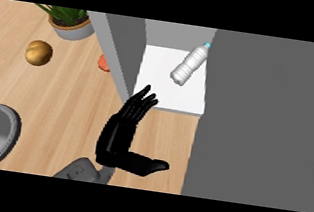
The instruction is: Pick up the bottled water, place it into the cabinet and close the cabinet
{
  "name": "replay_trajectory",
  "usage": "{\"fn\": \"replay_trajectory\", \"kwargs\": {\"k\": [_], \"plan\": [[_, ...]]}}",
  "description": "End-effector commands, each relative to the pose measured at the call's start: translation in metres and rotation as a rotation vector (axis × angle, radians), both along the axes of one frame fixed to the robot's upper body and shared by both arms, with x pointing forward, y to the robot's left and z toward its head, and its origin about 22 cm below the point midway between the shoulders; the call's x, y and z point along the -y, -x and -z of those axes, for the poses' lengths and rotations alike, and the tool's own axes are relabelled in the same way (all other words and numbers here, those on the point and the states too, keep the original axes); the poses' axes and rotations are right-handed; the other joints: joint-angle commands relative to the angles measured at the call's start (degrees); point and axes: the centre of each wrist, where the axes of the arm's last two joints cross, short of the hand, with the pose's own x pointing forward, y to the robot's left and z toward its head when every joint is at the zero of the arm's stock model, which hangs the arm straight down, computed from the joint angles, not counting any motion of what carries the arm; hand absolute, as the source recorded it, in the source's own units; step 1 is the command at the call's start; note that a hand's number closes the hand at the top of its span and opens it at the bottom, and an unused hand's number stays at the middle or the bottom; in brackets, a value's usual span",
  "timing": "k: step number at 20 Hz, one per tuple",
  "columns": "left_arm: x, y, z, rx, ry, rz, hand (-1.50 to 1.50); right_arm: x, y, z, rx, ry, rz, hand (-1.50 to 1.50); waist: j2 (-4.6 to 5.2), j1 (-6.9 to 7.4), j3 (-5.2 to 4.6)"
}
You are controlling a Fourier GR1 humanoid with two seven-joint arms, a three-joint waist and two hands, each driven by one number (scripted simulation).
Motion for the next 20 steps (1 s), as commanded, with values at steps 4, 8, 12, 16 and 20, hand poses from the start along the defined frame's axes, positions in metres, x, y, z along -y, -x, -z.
{"fn": "replay_trajectory", "kwargs": {"k": [4,8,12,16,20], "plan": [[-0.061,0.056,-0.006,-0.005,0.034,-0.038,-1.50,-0.001,-0.005,-0.030,0.031,0.153,-0.204,1.50,0.13,1.23,-0.03],[-0.090,0.076,0.000,0.007,0.014,0.001,-1.50,0.001,-0.014,-0.043,0.118,0.266,-0.396,1.50,-0.20,1.71,-0.29],[-0.124,0.090,-0.002,0.043,-0.008,-0.028,-1.50,-0.001,-0.021,-0.048,0.143,0.343,-0.497,1.50,-0.18,1.84,-0.42],[-0.147,0.114,-0.005,0.059,-0.007,-0.049,-1.50,-0.009,-0.023,-0.057,0.150,0.321,-0.528,1.50,-0.10,2.25,-0.45],[-0.181,0.117,-0.019,0.085,-0.022,-0.038,-1.50,-0.023,-0.025,-0.054,0.128,0.246,-0.515,1.50,0.69,2.41,-0.42]]}}
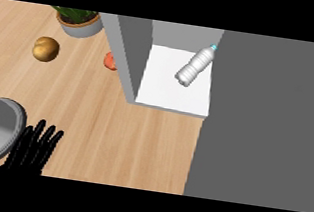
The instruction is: Pick up the bottled water, place it into the cabinet and close the cabinet
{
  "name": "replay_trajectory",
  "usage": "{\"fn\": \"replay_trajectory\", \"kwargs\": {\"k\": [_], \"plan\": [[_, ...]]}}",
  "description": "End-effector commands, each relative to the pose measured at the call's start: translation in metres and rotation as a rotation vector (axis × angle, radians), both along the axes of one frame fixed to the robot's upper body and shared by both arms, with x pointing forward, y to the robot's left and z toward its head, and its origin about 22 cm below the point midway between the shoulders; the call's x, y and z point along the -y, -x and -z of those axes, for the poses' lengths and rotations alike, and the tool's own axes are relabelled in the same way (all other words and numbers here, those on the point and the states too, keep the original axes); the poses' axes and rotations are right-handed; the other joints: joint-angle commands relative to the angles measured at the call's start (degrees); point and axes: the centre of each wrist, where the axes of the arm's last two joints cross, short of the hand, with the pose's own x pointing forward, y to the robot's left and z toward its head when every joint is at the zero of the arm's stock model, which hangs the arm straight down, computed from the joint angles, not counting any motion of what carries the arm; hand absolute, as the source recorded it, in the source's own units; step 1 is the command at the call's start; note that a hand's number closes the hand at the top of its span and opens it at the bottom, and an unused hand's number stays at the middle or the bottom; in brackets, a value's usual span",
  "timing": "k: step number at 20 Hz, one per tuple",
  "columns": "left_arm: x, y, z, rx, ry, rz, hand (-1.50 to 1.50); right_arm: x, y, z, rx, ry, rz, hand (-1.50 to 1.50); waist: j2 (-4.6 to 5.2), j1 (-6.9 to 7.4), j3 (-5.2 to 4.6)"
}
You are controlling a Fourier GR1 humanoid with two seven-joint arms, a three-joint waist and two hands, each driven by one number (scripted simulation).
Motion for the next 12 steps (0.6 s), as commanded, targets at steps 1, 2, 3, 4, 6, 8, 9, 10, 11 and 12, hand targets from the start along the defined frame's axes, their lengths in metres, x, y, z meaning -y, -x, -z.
{"fn": "replay_trajectory", "kwargs": {"k": [1,2,3,4,6,8,9,10,11,12], "plan": [[-0.035,0.013,-0.011,0.014,-0.008,-0.003,-1.50,-0.011,0.001,-0.049,0.126,0.103,-0.021,1.50,0.40,0.01,-0.09],[-0.026,0.023,-0.009,0.019,0.010,0.017,-1.50,-0.015,-0.002,-0.047,0.114,0.092,-0.044,1.50,0.62,0.78,-0.01],[-0.042,0.023,-0.007,0.014,-0.006,0.020,-1.50,-0.019,-0.004,-0.041,0.096,0.097,-0.052,1.50,0.81,0.79,-0.10],[-0.038,0.018,-0.018,0.035,0.001,0.029,-1.50,-0.020,-0.004,-0.044,0.083,0.097,-0.051,1.50,0.94,0.71,0.01],[-0.057,0.031,-0.014,0.008,-0.006,0.046,-1.50,-0.024,-0.009,-0.037,0.055,0.101,-0.074,1.50,1.26,2.25,-0.12],[-0.059,0.026,-0.021,0.019,-0.013,0.054,-1.50,-0.024,-0.014,-0.040,0.094,0.123,-0.125,1.50,1.51,2.67,-0.10],[-0.067,0.030,-0.017,0.024,-0.035,0.063,-1.50,-0.025,-0.020,-0.036,0.127,0.140,-0.132,1.50,1.52,3.51,-0.17],[-0.067,0.026,-0.021,0.032,-0.011,0.068,-1.50,-0.024,-0.026,-0.034,0.153,0.178,-0.176,1.50,1.67,3.87,-0.11],[-0.065,0.031,-0.021,0.020,0.001,0.087,-1.50,-0.025,-0.028,-0.038,0.178,0.176,-0.185,1.50,1.63,4.34,-0.19],[-0.064,0.029,-0.019,0.011,-0.011,0.099,-1.50,-0.028,-0.031,-0.035,0.180,0.180,-0.198,1.50,1.84,4.17,-0.27]]}}
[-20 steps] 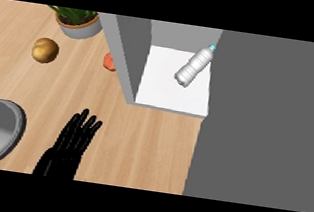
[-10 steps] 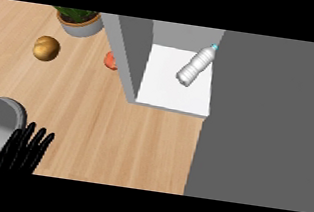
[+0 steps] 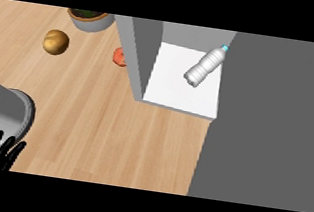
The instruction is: Pick up the bottled water, place it into the cabinet and close the cabinet
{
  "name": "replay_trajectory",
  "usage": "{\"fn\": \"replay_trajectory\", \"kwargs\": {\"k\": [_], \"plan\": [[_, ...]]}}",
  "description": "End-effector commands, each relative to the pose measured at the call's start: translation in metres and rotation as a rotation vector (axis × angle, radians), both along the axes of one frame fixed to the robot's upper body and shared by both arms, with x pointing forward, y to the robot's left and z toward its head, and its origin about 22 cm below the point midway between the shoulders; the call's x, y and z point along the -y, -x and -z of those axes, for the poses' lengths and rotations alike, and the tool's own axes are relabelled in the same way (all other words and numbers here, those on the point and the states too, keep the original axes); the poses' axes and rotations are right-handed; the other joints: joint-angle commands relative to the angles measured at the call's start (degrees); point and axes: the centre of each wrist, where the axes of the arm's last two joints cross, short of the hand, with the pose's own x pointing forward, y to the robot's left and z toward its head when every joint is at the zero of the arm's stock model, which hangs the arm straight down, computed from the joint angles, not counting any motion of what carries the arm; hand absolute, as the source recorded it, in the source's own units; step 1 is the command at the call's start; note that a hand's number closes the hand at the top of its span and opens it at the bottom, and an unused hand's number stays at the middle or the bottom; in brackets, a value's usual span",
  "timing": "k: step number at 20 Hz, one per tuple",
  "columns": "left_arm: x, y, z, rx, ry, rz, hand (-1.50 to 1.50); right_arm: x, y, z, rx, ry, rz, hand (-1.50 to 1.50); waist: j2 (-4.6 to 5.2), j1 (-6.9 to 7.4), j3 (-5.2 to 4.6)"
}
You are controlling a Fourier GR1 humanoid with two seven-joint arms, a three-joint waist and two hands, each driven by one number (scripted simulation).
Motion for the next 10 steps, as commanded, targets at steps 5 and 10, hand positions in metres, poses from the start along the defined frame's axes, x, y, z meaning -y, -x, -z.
{"fn": "replay_trajectory", "kwargs": {"k": [5,10], "plan": [[-0.019,-0.003,-0.009,0.015,-0.007,0.028,-1.50,-0.018,-0.015,-0.018,0.085,0.165,-0.163,1.50,0.67,2.49,-0.36],[-0.034,-0.004,-0.013,0.028,-0.027,0.010,-1.50,-0.026,-0.023,-0.012,0.045,0.139,-0.158,1.50,0.74,2.97,-0.44]]}}
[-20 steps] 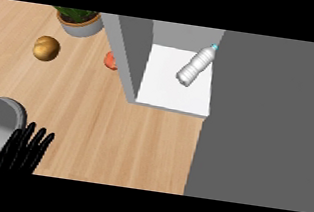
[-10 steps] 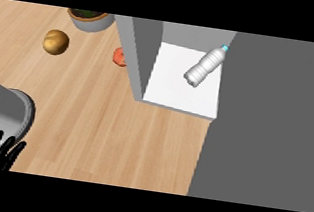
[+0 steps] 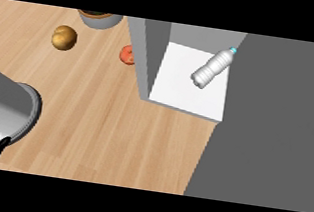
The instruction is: Pick up the bottled water, place it into the cabinet and close the cabinet
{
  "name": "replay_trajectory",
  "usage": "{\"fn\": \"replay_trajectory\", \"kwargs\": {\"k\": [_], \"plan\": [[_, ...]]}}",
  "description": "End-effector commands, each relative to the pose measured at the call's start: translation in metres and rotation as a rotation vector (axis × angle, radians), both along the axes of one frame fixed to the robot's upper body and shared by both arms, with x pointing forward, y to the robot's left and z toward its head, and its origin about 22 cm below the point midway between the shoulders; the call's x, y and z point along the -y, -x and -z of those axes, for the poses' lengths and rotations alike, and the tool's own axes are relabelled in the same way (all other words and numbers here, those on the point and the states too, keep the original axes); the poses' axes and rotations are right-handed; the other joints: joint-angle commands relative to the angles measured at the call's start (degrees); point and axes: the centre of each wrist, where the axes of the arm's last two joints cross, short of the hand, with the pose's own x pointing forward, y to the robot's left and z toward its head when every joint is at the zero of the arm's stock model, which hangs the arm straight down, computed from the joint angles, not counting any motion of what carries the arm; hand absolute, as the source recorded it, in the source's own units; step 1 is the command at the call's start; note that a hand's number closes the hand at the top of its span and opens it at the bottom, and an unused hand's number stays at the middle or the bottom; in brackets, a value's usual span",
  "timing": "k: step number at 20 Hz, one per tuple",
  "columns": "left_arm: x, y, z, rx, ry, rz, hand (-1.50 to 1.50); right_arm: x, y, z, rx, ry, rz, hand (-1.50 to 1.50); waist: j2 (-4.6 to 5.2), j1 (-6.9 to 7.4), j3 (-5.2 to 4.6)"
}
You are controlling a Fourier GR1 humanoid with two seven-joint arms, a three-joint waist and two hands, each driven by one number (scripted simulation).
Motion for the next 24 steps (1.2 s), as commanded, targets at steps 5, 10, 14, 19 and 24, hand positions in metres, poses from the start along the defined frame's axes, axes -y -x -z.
{"fn": "replay_trajectory", "kwargs": {"k": [5,10,14,19,24], "plan": [[-0.009,-0.006,-0.008,0.020,0.004,0.029,-1.50,-0.023,-0.008,0.004,-0.093,0.026,-0.024,1.50,0.73,0.61,-0.15],[-0.016,-0.011,-0.014,0.034,-0.008,0.024,-1.50,-0.021,-0.014,0.008,-0.122,0.003,0.029,1.50,1.44,1.28,-0.22],[-0.017,-0.016,-0.021,0.057,-0.017,0.045,-1.50,-0.024,-0.016,0.017,-0.187,-0.051,0.021,1.50,2.14,2.21,0.00],[-0.020,-0.018,-0.023,0.057,-0.023,0.038,-1.50,-0.025,-0.023,0.027,-0.275,-0.120,0.032,1.50,2.70,2.94,0.21],[-0.024,-0.018,-0.024,0.051,-0.015,0.036,-1.50,-0.028,-0.051,0.035,-0.322,-0.134,0.062,1.50,2.39,3.17,0.27]]}}
